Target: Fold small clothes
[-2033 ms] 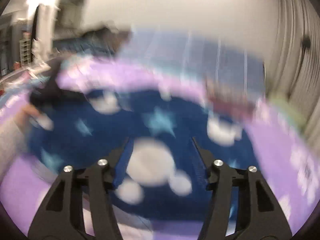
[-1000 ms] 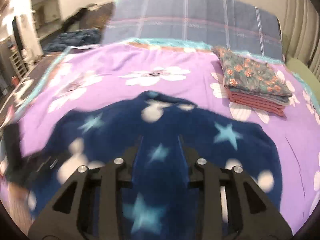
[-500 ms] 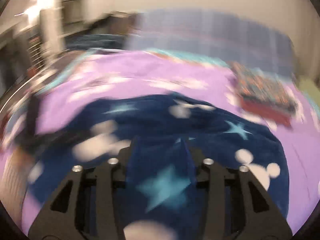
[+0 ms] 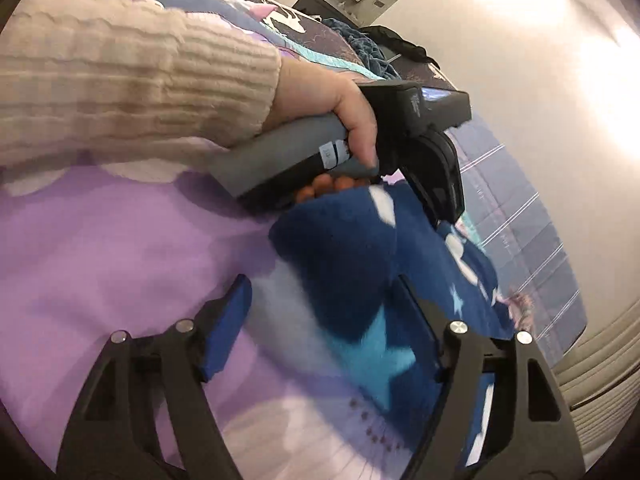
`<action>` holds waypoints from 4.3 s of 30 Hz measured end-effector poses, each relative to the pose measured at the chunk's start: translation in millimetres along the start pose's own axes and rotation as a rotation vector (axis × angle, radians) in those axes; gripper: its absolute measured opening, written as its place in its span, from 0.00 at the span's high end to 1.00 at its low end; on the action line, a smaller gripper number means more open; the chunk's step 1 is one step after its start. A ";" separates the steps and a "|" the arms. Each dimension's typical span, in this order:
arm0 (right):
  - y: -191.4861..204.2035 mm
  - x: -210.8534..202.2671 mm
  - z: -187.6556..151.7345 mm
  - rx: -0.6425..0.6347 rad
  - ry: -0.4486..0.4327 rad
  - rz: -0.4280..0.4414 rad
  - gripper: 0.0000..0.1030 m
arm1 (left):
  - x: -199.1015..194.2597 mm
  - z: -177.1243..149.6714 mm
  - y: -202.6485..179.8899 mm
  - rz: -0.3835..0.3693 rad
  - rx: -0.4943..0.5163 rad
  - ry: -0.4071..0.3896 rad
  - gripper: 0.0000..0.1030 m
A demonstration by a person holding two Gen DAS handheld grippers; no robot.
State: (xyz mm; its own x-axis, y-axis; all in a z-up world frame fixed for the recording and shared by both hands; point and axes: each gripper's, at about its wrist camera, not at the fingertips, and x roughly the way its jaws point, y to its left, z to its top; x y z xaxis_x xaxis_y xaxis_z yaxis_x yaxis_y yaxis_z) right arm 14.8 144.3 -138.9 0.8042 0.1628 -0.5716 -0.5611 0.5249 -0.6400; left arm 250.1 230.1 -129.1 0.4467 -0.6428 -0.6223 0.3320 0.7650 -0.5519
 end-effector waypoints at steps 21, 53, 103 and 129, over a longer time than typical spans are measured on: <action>-167.5 -67.4 -57.4 0.692 -0.159 0.228 0.83 | -21.6 58.9 -141.6 0.049 0.146 -0.045 0.73; -262.7 -63.1 -384.5 1.671 -0.159 0.477 0.76 | 201.9 8.2 -395.5 0.152 0.582 0.206 0.43; -260.3 -52.9 -380.5 1.525 -0.051 0.275 0.59 | 83.3 -167.3 -339.4 0.568 0.812 -0.129 0.11; -259.9 -51.6 -382.9 1.526 -0.052 0.271 0.57 | -18.6 -144.3 -343.9 0.328 0.704 -0.179 0.56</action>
State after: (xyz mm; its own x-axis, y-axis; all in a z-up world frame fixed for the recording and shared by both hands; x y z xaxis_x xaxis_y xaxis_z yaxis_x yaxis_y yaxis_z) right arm 44.1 -320.3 -139.7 0.7390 0.4009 -0.5415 0.0131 0.7949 0.6066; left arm 7.7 -26.7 -7.9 0.7192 -0.4100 -0.5609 0.5810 0.7976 0.1618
